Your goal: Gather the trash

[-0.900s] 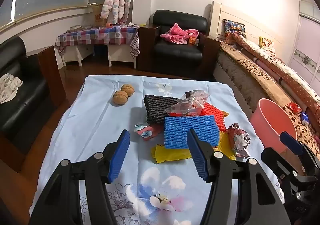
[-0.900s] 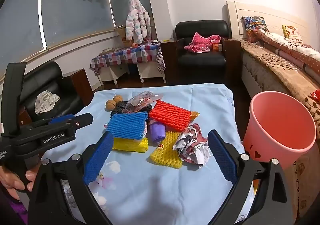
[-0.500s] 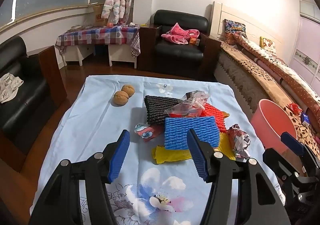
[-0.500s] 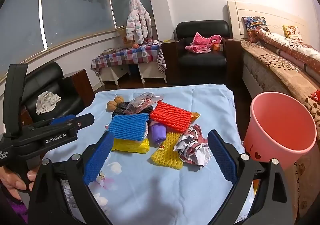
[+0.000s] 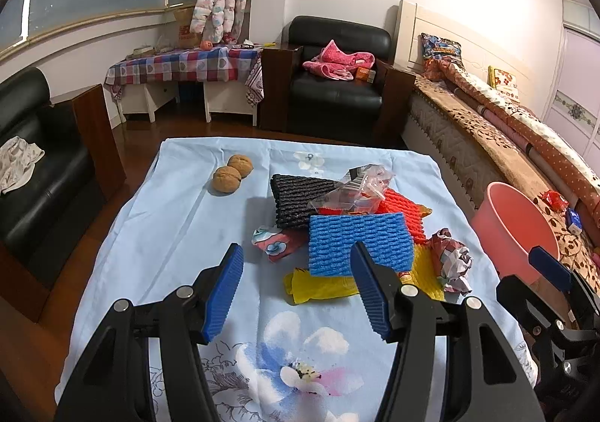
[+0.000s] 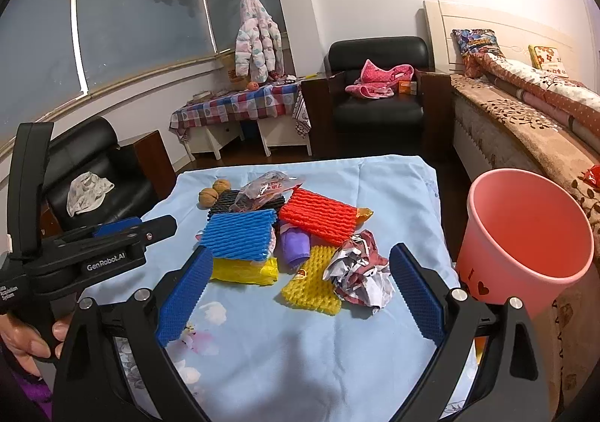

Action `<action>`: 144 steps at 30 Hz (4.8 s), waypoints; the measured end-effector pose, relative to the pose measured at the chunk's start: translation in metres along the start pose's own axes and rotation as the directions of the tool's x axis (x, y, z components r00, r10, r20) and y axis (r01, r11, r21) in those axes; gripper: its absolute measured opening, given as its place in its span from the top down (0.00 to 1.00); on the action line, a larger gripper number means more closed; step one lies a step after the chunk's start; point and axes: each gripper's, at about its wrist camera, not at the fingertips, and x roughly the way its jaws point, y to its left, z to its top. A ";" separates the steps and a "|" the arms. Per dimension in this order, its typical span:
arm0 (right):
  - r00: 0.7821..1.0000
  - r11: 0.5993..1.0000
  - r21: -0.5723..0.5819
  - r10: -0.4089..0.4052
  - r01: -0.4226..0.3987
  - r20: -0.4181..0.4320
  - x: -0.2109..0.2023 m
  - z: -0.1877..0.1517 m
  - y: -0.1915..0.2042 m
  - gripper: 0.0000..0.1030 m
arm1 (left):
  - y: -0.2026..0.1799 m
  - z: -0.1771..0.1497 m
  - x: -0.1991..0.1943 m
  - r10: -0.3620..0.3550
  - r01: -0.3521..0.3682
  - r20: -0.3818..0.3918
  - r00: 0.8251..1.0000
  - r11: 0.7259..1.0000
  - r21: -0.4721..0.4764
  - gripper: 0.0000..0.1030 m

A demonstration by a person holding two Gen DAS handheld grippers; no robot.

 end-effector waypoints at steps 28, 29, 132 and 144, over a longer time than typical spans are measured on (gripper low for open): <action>1.000 1.000 0.029 0.005 -0.004 -0.022 0.004 -0.003 -0.004 0.14 | 0.000 -0.012 0.008 0.005 -0.005 -0.009 1.000 1.000 -0.003 0.43; 1.000 0.999 0.032 0.005 -0.004 -0.022 0.004 -0.004 -0.005 0.14 | 0.000 -0.011 0.007 0.006 -0.006 -0.009 1.000 1.000 -0.003 0.43; 0.999 0.956 0.295 0.023 -0.010 -0.042 -0.008 0.025 -0.127 0.81 | -0.082 0.048 0.021 -0.483 0.492 -0.098 0.870 0.862 0.118 0.99; 0.991 0.888 0.442 -0.131 0.125 -0.016 -0.031 0.011 -0.214 0.81 | -0.194 0.061 0.041 -0.541 0.561 -0.148 0.828 0.792 0.240 0.99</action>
